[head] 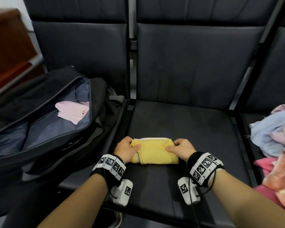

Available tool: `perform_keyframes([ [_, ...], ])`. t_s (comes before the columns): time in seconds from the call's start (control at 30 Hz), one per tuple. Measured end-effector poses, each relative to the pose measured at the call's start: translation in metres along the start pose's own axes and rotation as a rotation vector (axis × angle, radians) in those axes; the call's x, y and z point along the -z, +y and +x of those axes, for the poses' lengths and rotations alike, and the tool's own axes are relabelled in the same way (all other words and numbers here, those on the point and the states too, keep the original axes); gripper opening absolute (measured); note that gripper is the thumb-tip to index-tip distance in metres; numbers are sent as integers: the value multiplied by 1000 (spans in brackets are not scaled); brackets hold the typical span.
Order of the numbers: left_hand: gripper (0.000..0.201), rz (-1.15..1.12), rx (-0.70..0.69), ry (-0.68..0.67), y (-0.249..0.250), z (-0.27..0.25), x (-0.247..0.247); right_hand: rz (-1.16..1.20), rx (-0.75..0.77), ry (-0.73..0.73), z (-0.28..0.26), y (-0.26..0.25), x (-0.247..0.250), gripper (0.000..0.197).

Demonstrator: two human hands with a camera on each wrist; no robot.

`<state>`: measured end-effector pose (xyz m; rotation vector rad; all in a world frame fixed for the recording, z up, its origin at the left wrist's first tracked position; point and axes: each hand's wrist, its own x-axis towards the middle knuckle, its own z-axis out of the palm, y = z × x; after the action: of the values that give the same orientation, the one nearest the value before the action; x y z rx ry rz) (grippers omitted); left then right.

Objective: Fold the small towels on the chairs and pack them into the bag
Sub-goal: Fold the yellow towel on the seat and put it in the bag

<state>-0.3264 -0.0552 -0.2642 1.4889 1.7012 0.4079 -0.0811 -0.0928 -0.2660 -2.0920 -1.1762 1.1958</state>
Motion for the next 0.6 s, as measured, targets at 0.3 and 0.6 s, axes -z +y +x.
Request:
perform_keyframes([
  [0.3, 77, 17, -90, -136, 15, -41, 30, 29, 390, 6, -59, -62, 16, 29],
  [0.6, 67, -303, -439, -378, 62, -91, 100, -172, 764, -189, -130, -172, 17, 27],
])
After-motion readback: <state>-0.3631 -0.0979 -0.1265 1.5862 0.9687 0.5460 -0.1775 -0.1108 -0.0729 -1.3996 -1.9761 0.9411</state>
